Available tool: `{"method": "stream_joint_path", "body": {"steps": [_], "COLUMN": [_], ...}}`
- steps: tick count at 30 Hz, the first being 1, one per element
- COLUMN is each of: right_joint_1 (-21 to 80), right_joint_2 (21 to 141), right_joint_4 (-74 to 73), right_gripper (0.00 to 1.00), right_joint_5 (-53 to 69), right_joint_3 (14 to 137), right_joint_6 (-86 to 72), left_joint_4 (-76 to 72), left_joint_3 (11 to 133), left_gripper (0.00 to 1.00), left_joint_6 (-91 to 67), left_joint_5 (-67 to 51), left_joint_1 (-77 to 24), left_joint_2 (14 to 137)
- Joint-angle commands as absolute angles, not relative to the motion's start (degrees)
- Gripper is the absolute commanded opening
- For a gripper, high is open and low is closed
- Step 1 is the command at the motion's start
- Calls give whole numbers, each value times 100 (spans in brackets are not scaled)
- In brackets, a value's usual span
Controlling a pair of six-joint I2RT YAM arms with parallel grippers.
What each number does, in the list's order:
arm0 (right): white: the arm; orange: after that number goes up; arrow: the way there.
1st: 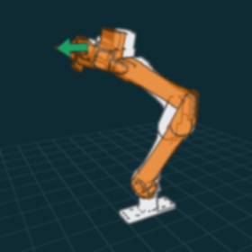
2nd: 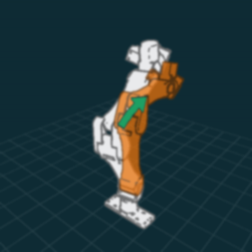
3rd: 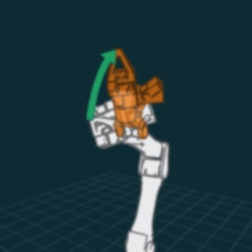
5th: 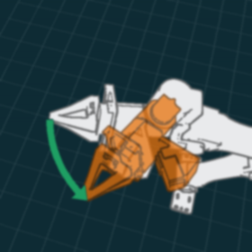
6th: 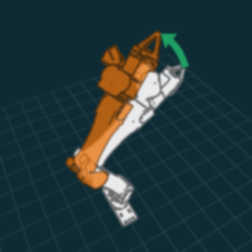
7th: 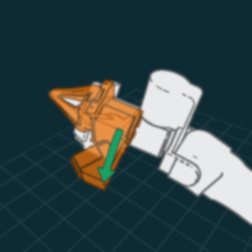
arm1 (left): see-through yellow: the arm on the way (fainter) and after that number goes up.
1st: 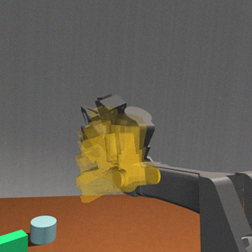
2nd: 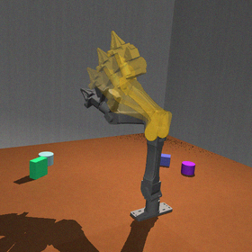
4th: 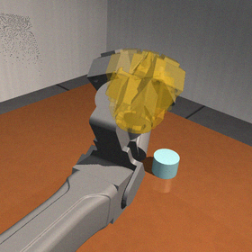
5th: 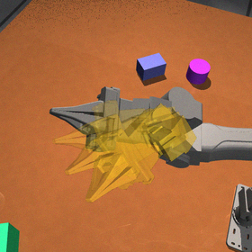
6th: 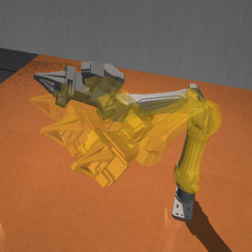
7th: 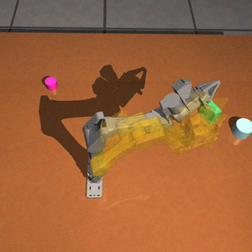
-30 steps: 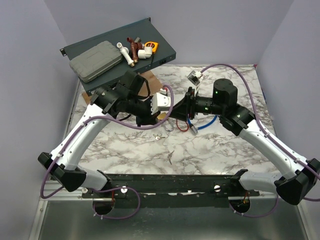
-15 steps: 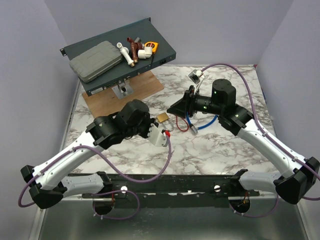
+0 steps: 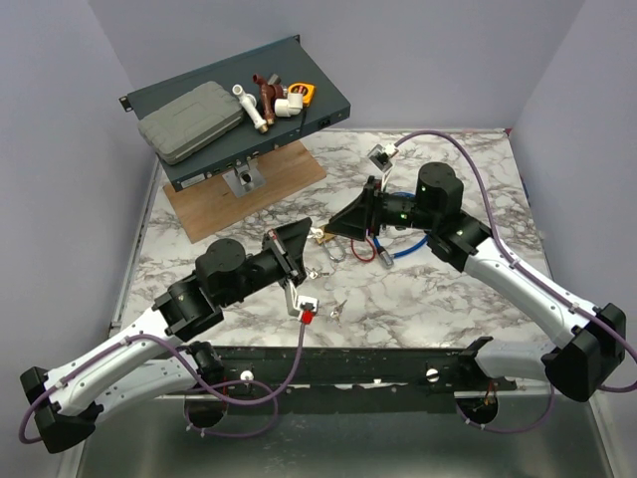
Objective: Unlock with the key
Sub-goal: Pick up the key from the center of the board.
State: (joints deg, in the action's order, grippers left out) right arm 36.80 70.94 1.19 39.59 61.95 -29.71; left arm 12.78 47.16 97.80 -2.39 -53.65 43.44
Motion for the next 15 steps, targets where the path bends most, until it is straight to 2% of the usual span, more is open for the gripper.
{"method": "stream_joint_path", "body": {"steps": [1,15], "right_joint_1": [3683,3488], "right_joint_2": [7160,6952], "right_joint_4": [831,487], "right_gripper": [44,43], "right_joint_5": [4618,4841], "right_joint_3": [6120,6451], "right_joint_6": [-3337,-3123], "left_joint_4": [-322,-220], "left_joint_3": [4159,3693], "left_gripper": [0,0], "left_joint_6": [10776,11687], "left_joint_5": [-1290,-1968], "left_joint_1": [-5388,-5379], "left_joint_2": [3950,3530]}}
